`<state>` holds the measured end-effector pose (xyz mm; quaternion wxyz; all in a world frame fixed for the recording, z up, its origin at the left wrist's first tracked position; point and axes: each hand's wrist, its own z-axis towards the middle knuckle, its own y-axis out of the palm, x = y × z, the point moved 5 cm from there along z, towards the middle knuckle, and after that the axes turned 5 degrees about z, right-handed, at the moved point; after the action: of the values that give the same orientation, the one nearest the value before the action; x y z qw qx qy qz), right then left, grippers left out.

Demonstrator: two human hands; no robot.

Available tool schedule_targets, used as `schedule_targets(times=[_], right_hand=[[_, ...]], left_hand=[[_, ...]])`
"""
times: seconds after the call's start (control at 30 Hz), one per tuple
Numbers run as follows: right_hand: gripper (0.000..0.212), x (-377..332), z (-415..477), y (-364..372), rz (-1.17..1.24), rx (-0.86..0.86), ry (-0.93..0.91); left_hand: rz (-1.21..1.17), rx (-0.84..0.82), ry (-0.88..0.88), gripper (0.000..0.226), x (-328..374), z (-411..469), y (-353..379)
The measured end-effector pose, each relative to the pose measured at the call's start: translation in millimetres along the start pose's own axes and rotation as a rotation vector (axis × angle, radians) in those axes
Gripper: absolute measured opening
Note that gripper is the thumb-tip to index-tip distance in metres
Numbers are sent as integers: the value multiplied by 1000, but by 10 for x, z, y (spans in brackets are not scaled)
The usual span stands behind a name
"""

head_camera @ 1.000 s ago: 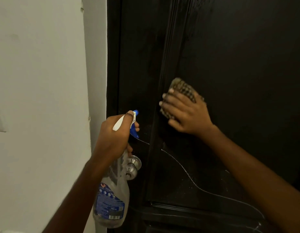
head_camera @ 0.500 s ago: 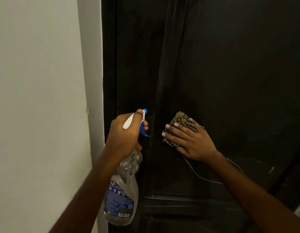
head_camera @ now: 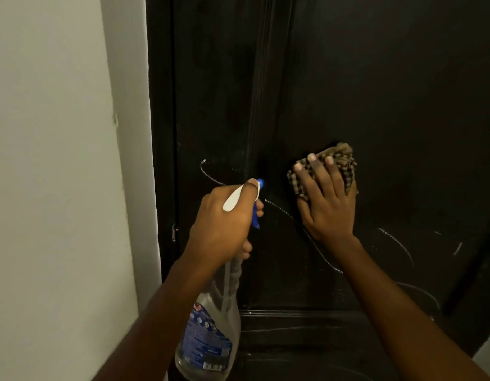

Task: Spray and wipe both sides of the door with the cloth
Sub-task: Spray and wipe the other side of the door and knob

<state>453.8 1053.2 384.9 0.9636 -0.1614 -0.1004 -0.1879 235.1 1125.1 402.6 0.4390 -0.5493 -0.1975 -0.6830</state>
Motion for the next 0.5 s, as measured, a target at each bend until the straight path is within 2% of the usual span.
schedule_targets(times=[0.2, 0.5], right_hand=[[66, 64, -251, 42, 57, 86, 193], [63, 91, -333, 57, 111, 162, 177]], left_hand=[[11, 15, 115, 51, -304, -164, 230], [-35, 32, 188, 55, -752, -268, 474]])
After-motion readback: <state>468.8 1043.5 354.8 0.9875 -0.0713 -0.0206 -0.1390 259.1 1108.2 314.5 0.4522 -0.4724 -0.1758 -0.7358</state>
